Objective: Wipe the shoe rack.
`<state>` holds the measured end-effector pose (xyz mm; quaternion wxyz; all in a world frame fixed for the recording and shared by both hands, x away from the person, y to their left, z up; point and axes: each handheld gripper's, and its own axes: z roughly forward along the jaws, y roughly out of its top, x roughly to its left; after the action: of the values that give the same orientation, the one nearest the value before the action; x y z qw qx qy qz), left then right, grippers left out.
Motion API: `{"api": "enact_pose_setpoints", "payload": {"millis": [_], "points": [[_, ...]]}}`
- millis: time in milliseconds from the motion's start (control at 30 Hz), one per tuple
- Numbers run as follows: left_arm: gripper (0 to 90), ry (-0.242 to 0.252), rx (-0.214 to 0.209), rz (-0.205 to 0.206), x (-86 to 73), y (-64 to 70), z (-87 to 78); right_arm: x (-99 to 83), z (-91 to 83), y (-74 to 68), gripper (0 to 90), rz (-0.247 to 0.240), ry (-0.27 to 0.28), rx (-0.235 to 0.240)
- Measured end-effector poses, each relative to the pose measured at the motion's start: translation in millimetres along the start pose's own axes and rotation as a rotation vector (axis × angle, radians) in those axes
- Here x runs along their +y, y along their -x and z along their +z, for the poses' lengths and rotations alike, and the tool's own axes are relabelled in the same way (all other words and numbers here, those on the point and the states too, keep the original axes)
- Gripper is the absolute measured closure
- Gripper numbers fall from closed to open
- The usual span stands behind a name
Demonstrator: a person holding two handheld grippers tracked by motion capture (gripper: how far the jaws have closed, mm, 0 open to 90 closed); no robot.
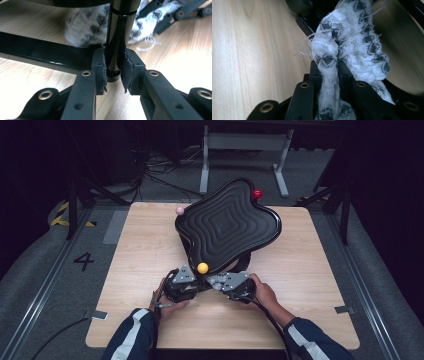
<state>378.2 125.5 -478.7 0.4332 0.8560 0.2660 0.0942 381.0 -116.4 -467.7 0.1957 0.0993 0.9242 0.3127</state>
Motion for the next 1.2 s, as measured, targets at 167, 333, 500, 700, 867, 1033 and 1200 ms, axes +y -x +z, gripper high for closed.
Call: {"api": "enact_pose_setpoints", "payload": {"millis": [167, 333, 500, 700, 867, 1033, 1200], "points": [[73.1, -0.003, -0.001, 0.008, 0.5, -1.2, 0.0, -11.6, -6.1, 13.2, 79.3, 0.028, -0.014, -0.003], [73.2, -0.001, 0.002, 0.005, 0.5, -1.5, 0.1, -21.7, -11.6, 24.8, 79.3, 0.062, -0.039, -0.035], [73.3, -0.003, -0.005, 0.006, 0.4, -1.3, 0.1, -33.5, -15.7, 39.8, 79.3, 0.085, -0.071, -0.097], [73.3, -0.006, -0.004, 0.004, 0.4, -1.0, -0.1, -55.2, -18.3, 64.9, 79.0, 0.181, -0.085, -0.172], [73.2, -0.005, -0.004, 0.006, 0.5, -1.0, 0.1, -51.6, -17.5, 61.0, 78.8, 0.152, -0.101, -0.182], [73.2, -0.004, -0.003, 0.007, 0.6, -0.9, 0.3, -41.1, -16.5, 48.5, 78.8, 0.103, -0.104, -0.139], [73.3, -0.004, -0.002, 0.010, 0.8, -0.5, 0.5, -30.4, -14.8, 36.1, 78.6, 0.061, -0.092, -0.086]]}}
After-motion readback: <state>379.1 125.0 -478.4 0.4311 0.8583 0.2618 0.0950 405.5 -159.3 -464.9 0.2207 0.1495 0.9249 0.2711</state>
